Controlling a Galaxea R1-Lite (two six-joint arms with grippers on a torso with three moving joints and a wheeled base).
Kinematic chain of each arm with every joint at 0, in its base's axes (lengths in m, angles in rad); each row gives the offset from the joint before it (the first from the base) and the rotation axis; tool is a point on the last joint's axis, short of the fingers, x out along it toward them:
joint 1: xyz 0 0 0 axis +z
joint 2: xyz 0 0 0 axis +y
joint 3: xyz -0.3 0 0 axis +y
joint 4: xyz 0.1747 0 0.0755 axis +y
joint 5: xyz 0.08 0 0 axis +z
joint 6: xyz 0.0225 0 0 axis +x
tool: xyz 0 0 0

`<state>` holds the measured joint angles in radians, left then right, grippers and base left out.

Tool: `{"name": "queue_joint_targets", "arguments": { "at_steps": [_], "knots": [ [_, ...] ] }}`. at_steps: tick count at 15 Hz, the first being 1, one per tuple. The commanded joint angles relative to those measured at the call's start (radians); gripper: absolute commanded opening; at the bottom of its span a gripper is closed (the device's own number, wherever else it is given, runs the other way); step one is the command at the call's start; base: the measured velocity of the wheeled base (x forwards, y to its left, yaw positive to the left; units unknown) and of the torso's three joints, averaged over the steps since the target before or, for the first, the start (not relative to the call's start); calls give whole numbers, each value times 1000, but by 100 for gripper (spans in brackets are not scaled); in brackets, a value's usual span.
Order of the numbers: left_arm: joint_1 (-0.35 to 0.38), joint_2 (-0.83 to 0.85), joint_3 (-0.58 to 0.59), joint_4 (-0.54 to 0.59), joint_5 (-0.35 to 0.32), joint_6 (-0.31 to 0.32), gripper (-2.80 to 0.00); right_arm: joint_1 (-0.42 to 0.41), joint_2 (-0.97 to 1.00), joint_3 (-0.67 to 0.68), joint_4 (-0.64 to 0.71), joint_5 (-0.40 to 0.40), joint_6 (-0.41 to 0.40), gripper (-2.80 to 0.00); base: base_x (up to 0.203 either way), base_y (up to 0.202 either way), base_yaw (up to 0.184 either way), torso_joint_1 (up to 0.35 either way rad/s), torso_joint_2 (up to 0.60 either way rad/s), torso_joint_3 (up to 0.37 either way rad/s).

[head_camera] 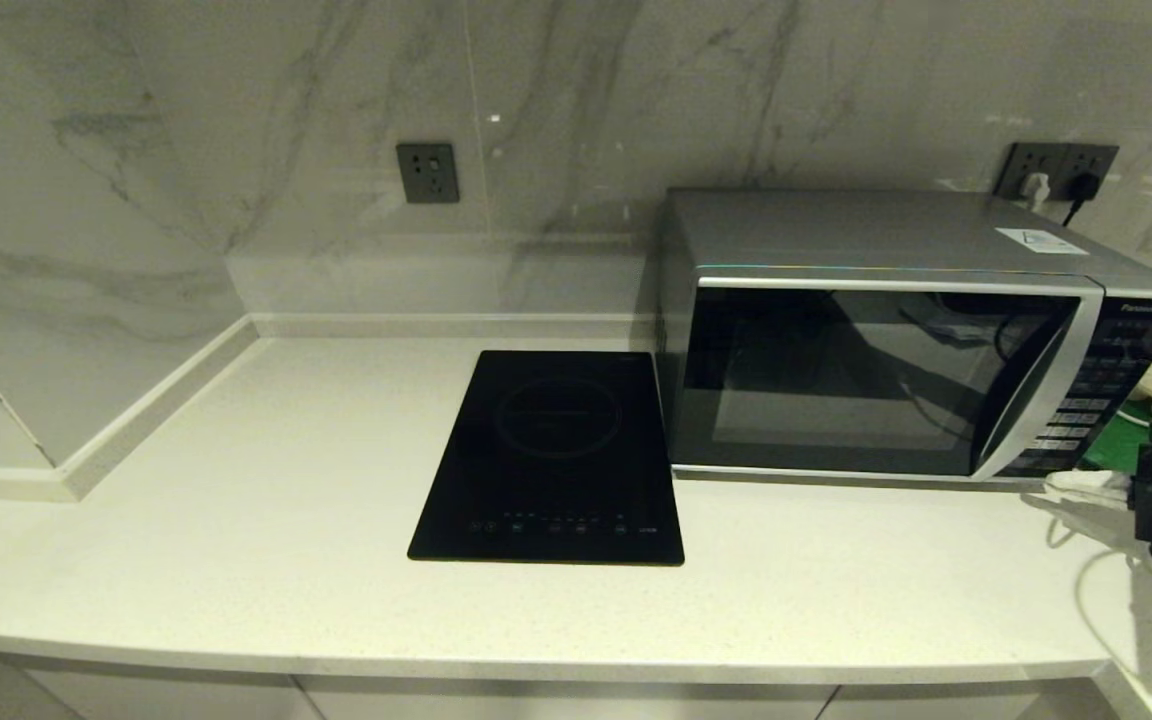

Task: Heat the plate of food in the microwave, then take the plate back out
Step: Open the microwave oven

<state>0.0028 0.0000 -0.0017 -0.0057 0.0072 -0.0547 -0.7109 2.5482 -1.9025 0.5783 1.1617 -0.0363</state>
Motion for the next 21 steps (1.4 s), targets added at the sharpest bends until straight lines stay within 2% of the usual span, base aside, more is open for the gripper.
{"name": "queue_joint_targets", "arguments": {
  "at_steps": [1,4,21],
  "knots": [
    [0,0,0,0,0,-1,-280,1,17,-10,3,15,0,-280,0,0,0,0,0,0],
    [0,0,0,0,0,-1,-280,1,12,-18,3,53,0,-280,0,0,0,0,0,0],
    [0,0,0,0,0,-1,-280,3,46,-67,-3,84,0,-280,0,0,0,0,0,0]
  ]
}}
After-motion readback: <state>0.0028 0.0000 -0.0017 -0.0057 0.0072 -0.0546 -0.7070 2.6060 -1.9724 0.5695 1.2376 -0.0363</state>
